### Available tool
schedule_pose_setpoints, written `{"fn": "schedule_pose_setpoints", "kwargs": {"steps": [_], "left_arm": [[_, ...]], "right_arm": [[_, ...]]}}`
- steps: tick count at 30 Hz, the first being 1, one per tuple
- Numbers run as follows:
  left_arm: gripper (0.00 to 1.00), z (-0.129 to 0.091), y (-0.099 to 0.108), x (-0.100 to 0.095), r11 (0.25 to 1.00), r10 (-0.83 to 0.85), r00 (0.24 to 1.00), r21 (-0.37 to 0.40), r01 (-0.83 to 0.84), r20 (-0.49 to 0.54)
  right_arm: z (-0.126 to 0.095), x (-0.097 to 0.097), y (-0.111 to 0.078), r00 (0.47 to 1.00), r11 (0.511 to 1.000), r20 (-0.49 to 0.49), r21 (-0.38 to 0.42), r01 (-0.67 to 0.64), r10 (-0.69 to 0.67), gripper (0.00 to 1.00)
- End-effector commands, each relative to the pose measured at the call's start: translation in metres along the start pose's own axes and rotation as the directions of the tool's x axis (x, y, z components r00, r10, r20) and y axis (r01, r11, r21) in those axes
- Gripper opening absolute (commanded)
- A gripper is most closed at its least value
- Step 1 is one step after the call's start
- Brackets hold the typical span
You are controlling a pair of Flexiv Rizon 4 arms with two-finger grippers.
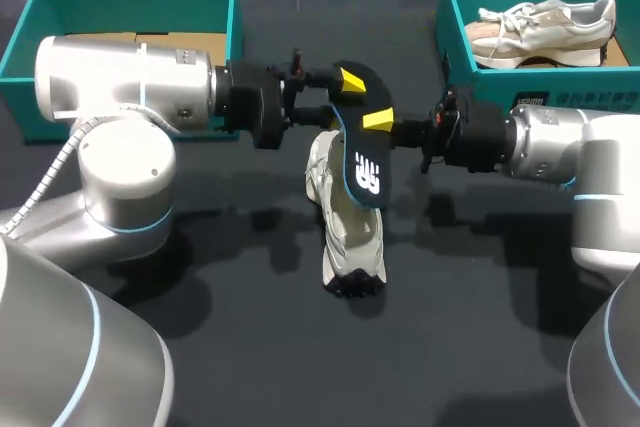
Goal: Take the shoe out of the shoebox, open the shoe tongue, remove and reinsert the insole, then place the shoe into the shoebox
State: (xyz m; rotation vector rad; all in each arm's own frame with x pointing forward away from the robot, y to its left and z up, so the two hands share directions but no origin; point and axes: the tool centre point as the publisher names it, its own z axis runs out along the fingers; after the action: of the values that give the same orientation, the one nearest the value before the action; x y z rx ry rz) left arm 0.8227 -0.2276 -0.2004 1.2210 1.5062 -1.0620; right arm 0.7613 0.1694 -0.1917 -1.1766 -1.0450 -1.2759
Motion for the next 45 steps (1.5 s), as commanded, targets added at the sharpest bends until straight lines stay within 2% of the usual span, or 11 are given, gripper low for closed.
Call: {"fn": "schedule_pose_setpoints", "kwargs": {"steps": [1,7,16,26,27,29,35,37,38,39,45], "left_arm": [[0.43,0.008,-0.001,0.001,1.0,0.003,1.0,-0.007,-0.003,0.0],[0.4,0.011,-0.005,0.002,1.0,0.008,1.0,0.001,-0.008,0.002],[0.24,0.014,-0.008,0.006,1.0,0.006,1.0,0.0,-0.006,-0.008],[0.2,0.013,-0.01,0.007,1.0,0.011,1.0,0.004,-0.011,-0.007],[0.17,0.013,-0.01,0.007,1.0,0.011,1.0,0.004,-0.011,-0.007],[0.0,0.013,-0.011,0.007,1.0,0.012,1.0,0.002,-0.012,-0.006],[0.0,0.009,-0.013,0.008,1.0,0.017,1.0,0.001,-0.017,0.003],[0.0,0.007,-0.014,0.008,1.0,0.017,1.0,0.0,-0.017,0.004],[0.0,0.006,-0.014,0.008,1.0,0.017,1.0,0.0,-0.017,0.005],[0.0,0.005,-0.015,0.007,1.0,0.017,1.0,0.0,-0.017,0.005],[0.0,-0.009,-0.021,0.005,1.0,0.012,1.0,-0.01,-0.012,0.012]], "right_arm": [[0.003,-0.002,0.0,1.0,1.0,0.004,0.001,-0.003,0.003,0.0],[0.003,-0.002,-0.001,1.0,1.0,0.011,0.002,-0.001,0.001,0.0],[0.003,-0.002,-0.001,1.0,1.0,0.011,0.002,-0.001,0.001,0.0],[0.003,-0.002,-0.001,1.0,1.0,0.011,0.002,-0.001,0.001,0.0],[0.003,-0.002,-0.001,1.0,1.0,0.011,0.002,-0.001,0.001,0.0],[0.003,-0.002,-0.001,1.0,1.0,0.011,0.002,-0.001,0.001,0.0],[0.001,-0.002,-0.001,1.0,1.0,0.005,0.003,0.002,-0.002,0.0],[-0.001,-0.002,-0.001,1.0,1.0,0.004,0.006,0.017,-0.017,0.44],[-0.002,-0.002,-0.001,1.0,1.0,0.003,0.01,0.021,-0.021,0.95],[-0.005,-0.002,-0.001,1.0,0.999,0.002,0.014,0.03,-0.03,1.0],[-0.029,-0.006,-0.005,0.991,0.99,0.034,0.058,0.125,-0.127,1.0]]}}
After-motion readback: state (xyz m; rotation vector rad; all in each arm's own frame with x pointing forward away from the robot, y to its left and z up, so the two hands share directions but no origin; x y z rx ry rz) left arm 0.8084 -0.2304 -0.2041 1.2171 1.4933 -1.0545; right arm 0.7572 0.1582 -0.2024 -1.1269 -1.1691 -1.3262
